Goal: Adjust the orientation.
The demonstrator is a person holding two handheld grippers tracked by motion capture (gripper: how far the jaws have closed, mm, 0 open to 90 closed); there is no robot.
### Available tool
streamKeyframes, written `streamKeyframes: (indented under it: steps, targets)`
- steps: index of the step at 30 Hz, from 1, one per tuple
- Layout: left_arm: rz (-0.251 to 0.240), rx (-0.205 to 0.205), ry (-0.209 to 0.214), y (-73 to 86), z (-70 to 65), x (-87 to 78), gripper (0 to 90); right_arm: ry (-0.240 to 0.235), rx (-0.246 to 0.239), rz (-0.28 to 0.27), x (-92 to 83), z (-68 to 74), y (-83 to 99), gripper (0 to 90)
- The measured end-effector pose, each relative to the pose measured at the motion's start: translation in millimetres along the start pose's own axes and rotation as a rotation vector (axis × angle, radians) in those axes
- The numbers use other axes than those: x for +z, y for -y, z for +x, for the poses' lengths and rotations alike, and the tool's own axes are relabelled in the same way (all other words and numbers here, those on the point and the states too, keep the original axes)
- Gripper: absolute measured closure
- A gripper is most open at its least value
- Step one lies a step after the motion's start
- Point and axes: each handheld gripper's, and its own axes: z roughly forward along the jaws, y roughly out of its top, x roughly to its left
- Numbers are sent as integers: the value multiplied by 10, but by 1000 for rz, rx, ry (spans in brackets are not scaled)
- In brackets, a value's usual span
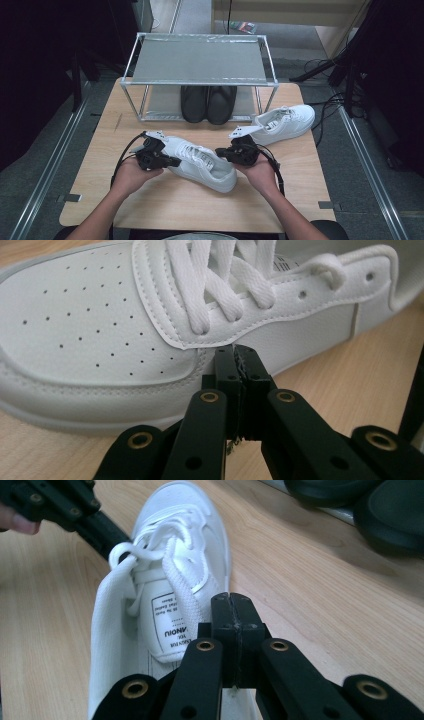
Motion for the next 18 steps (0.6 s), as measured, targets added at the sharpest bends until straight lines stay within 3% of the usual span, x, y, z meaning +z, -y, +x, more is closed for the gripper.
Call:
streamKeyframes:
  steps: [6,18]
  targets:
    - [-10,-16,4,-34,53,12,900,6,-11,1,-18,93,37,900]
    - [-10,-13,8,-156,124,71,900,-8,16,-13,-52,219,135,900]
